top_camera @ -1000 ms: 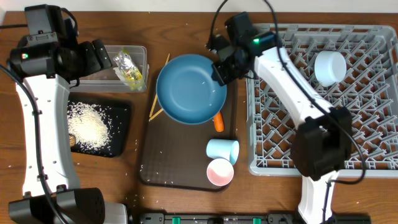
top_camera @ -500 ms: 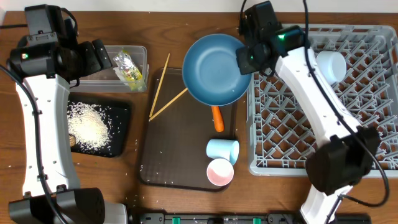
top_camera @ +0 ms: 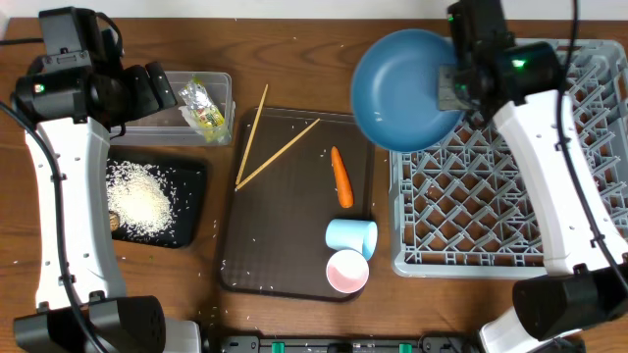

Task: Sort waste into correct bins and load items into the dishwasher rack
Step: 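Lift the blue plate and carry it right over the rack, then lower the blue plate into the rack's top-right area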

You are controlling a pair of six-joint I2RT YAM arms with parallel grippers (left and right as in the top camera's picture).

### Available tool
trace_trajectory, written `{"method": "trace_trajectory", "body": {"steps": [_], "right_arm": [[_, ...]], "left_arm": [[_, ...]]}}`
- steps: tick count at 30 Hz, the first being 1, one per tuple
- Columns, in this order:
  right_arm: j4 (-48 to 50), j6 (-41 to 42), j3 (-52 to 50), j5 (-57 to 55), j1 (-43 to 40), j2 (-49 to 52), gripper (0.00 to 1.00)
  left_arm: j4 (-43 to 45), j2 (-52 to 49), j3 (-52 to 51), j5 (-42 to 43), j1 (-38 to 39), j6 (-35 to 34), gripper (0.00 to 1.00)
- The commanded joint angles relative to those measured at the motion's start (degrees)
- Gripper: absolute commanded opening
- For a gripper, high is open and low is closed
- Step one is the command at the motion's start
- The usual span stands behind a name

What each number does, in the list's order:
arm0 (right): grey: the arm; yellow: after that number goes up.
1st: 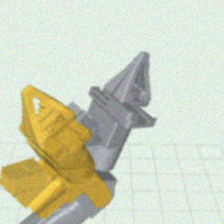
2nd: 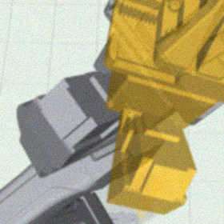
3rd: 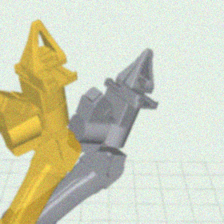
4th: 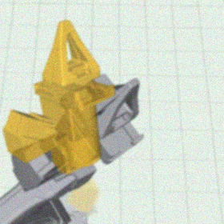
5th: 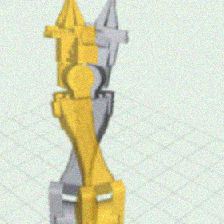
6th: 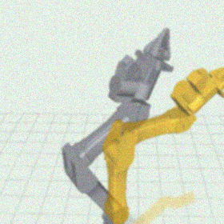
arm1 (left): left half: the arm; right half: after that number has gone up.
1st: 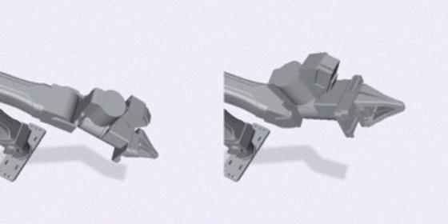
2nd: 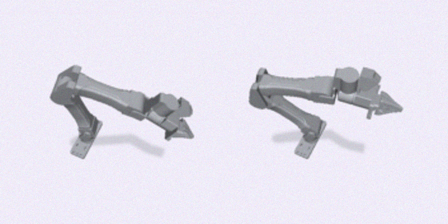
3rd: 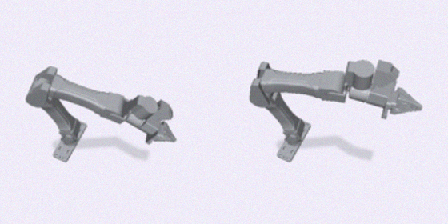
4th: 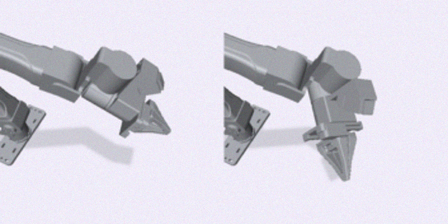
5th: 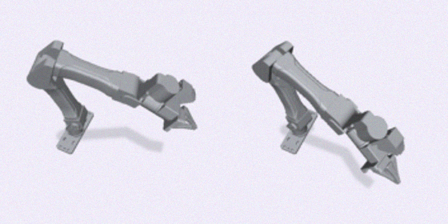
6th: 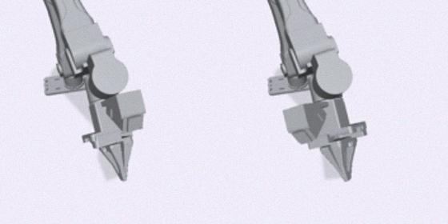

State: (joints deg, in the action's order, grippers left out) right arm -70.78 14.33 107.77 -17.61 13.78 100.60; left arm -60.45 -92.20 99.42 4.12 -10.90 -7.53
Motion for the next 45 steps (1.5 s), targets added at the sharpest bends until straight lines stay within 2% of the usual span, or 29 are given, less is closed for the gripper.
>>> {"method": "trace_trajectory", "body": {"steps": [1, 9, 16, 26, 45], "right_arm": [[-1.64, 3.91, 1.22, -2.14, -1.44, -1.84, 0.01], [-5.4, 5.66, 1.22, -5.77, -3.69, -5.25, 0.01], [-10.99, 10.73, 1.22, -14.03, -4.66, -8.33, 0.01], [-19.63, 17.18, 1.2, -23.26, -5.66, -8.57, 0.01], [-26.51, 21.44, 1.2, -36.48, -7.89, -8.33, 0.01]], "left_arm": [[-0.17, -0.37, -0.68, -0.07, -0.24, -0.26, 0.98], [-0.17, -0.37, -0.68, -0.07, -0.24, -0.26, 0.98], [-0.17, -0.37, -0.68, -0.07, -0.24, -0.26, 0.98], [-0.17, -0.37, -0.68, -0.07, -0.24, -0.26, 0.98], [-0.17, -0.37, -0.68, -0.07, -0.24, -0.26, 0.98]]}}
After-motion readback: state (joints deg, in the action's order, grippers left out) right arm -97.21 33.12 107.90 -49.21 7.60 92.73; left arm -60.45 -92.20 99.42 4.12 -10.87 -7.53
